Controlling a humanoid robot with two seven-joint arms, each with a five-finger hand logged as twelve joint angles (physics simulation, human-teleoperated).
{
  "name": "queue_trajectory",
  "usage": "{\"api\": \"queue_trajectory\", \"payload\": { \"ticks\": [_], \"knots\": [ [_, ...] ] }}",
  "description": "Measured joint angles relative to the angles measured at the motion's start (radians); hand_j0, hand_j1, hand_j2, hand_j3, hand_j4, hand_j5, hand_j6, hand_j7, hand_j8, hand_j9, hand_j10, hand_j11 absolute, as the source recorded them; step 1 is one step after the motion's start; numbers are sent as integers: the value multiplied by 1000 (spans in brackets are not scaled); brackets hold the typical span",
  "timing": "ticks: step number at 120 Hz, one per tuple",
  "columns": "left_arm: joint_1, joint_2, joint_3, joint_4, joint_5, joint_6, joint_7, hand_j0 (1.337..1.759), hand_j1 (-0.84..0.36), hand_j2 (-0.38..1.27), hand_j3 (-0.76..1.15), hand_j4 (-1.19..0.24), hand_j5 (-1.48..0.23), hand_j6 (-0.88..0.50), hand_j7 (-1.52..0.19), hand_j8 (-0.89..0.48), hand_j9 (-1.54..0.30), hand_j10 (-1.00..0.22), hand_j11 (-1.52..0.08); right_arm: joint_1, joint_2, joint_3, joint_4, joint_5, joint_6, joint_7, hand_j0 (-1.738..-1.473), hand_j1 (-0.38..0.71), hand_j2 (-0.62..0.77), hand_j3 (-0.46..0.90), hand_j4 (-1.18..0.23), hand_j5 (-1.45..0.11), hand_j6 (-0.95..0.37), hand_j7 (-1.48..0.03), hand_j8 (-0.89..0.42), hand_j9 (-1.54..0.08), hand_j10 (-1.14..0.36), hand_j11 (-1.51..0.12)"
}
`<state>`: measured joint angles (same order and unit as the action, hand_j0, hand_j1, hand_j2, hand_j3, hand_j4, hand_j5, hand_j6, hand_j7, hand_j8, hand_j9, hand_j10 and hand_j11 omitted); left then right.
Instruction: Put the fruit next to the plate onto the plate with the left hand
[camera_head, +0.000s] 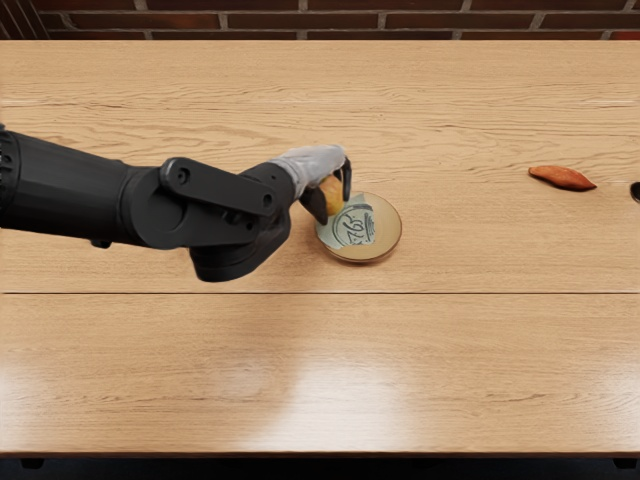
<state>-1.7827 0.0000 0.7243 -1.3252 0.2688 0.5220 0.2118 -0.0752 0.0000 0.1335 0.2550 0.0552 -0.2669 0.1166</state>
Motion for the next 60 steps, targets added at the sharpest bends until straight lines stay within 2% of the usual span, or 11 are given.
{"api": "queue_trajectory", "payload": {
  "ticks": [60],
  "knots": [
    [45, 0, -51, 10, 16, -13, 0, 1645, -341, 290, 0, -721, -1182, -288, -1125, -250, -1145, -484, -1156, 0, 0, 0, 0, 0, 0, 0, -1658, -307, -7, 0, -35, -45, -35, -45, -35, -45, -35, -45]
  ]
}}
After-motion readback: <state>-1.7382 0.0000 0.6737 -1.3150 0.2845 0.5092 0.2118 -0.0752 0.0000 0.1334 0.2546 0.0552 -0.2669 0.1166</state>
